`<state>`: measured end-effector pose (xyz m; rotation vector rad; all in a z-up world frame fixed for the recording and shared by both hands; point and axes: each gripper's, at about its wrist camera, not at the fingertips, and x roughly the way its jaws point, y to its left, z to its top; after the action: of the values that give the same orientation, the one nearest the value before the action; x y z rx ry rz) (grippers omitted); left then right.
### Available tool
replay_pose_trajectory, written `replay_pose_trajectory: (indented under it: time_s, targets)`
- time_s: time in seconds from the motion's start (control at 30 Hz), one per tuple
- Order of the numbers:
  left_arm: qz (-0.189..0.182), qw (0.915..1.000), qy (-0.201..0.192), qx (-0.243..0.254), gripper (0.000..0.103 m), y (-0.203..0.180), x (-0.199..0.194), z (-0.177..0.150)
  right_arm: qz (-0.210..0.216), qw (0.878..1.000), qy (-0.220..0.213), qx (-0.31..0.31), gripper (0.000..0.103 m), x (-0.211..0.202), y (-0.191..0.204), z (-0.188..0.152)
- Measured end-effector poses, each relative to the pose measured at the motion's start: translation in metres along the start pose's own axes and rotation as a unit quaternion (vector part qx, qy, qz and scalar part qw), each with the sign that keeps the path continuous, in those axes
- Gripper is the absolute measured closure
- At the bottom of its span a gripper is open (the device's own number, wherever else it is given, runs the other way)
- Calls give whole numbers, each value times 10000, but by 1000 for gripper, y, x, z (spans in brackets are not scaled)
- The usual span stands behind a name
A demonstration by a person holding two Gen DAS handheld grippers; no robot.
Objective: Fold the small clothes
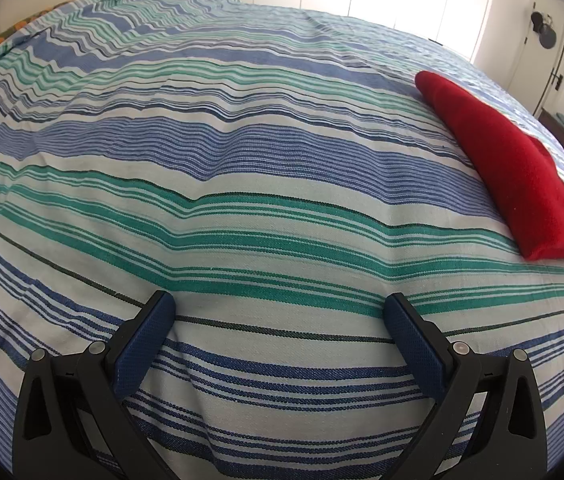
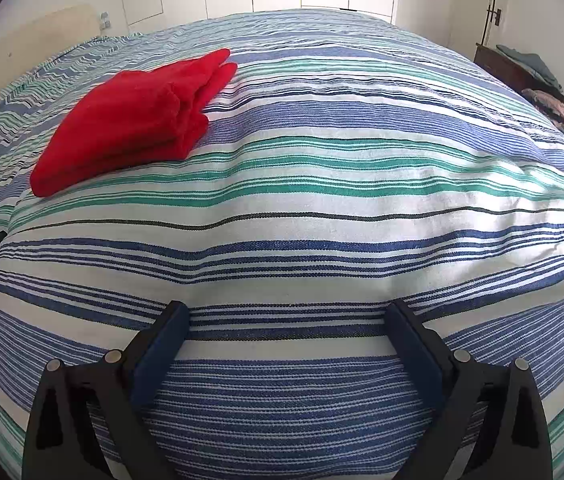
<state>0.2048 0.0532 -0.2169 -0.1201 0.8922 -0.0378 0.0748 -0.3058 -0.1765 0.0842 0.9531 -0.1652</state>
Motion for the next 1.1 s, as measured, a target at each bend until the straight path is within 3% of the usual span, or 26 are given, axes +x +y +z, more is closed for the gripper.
replay_pose_trajectory:
  time_s: [0.4, 0.6, 0.7, 0.77, 0.87, 0.93, 1.0, 1.1]
  targets:
    - [7, 10000, 33, 1, 1, 1, -1, 0, -64, 10000, -31, -42, 4, 2, 1, 0]
    - [-405, 9978, 518, -57, 1, 8, -17, 9, 141, 9997, 189, -50, 2, 1, -3, 4]
    - [-1319, 9893, 531, -315, 2, 5, -38, 22, 712, 9964, 450, 84, 3, -8, -13, 16]
    - [-1855, 9813, 418, -304, 2, -10, -45, 39, 1323, 9900, 250, 425, 5, -21, -24, 30]
    - [-2293, 9718, 521, -196, 1, -51, -32, 71, 1988, 9772, -58, 748, 5, -22, -32, 72]
    - [-2418, 9678, 671, -215, 2, -77, -12, 86, 2477, 9646, -76, 901, 5, -2, -33, 111]
    - [-2272, 9707, 726, -278, 2, -98, 7, 96, 2913, 9505, -15, 1081, 5, 32, -31, 149]
    - [-2229, 9704, 848, -382, 2, -120, 29, 104, 3079, 9406, 255, 1404, 5, 91, -27, 192]
